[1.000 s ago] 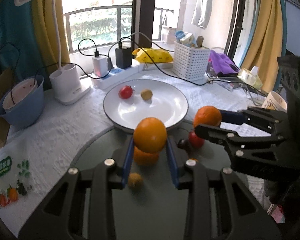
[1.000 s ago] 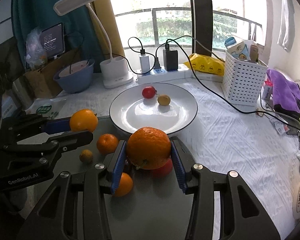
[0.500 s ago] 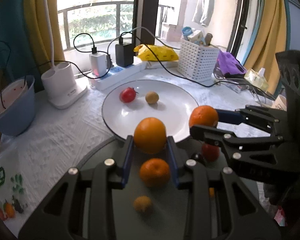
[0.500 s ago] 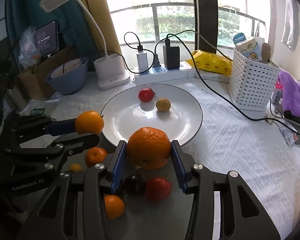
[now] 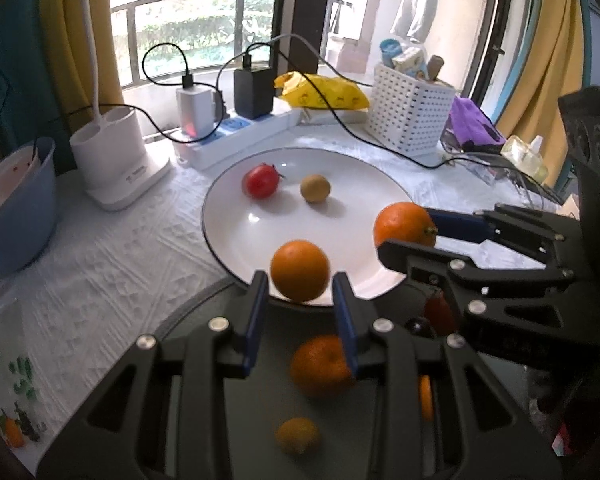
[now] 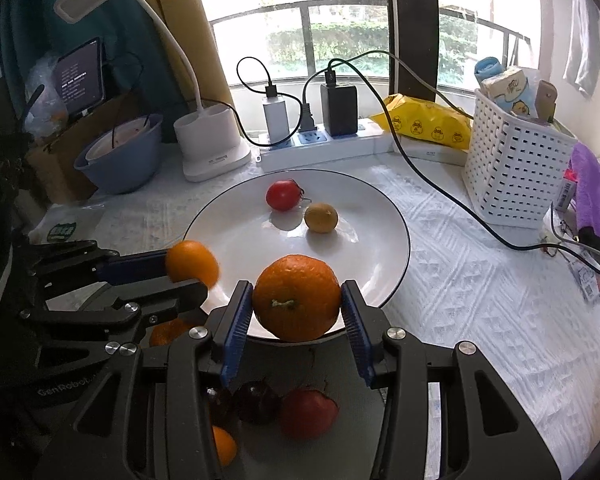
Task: Organize fruits
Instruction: 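Carry both oranges into the white plate and open both tools, then move both tools back over the tray toward the remaining fruit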
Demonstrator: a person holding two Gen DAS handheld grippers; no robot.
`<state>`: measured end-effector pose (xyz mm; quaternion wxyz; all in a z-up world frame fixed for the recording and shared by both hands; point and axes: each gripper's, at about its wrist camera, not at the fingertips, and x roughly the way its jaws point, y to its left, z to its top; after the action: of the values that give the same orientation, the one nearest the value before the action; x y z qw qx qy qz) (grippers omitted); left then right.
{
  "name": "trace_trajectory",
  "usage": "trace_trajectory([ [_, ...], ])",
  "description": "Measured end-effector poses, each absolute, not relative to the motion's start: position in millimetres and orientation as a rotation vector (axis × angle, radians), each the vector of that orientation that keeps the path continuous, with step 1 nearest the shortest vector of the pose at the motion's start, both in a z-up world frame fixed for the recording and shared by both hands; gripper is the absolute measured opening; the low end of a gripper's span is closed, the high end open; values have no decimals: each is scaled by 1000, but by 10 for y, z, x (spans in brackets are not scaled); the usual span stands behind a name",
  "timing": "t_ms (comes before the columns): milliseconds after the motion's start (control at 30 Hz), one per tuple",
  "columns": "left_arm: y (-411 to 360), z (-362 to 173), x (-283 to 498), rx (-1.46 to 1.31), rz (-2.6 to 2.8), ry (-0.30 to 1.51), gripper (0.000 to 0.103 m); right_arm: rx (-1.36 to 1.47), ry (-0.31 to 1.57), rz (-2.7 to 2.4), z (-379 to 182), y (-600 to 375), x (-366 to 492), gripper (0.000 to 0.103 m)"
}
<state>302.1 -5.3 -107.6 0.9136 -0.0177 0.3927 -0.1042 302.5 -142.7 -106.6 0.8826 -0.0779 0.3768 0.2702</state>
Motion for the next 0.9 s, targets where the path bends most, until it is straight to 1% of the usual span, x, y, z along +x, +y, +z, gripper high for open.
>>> trace_trajectory([
  [267,-45,-982,2932,-36,-207,779,35,-153,763,530,-980,-1497,2983,48],
  [633,-43,-785,2640,-35,-200,726,37,-163,722,531,-806,-1547,2698,48],
  [733,-37,-744,2554,-35,-198,713,40,-163,709,530,-758,-1564,2605,48],
  [800,-34,-713,2488,-40,-196,703,45,-164,700,528,-726,-1581,2543,48],
  [900,-25,-673,2403,-46,-194,690,46,-166,690,525,-687,-1600,2454,48],
])
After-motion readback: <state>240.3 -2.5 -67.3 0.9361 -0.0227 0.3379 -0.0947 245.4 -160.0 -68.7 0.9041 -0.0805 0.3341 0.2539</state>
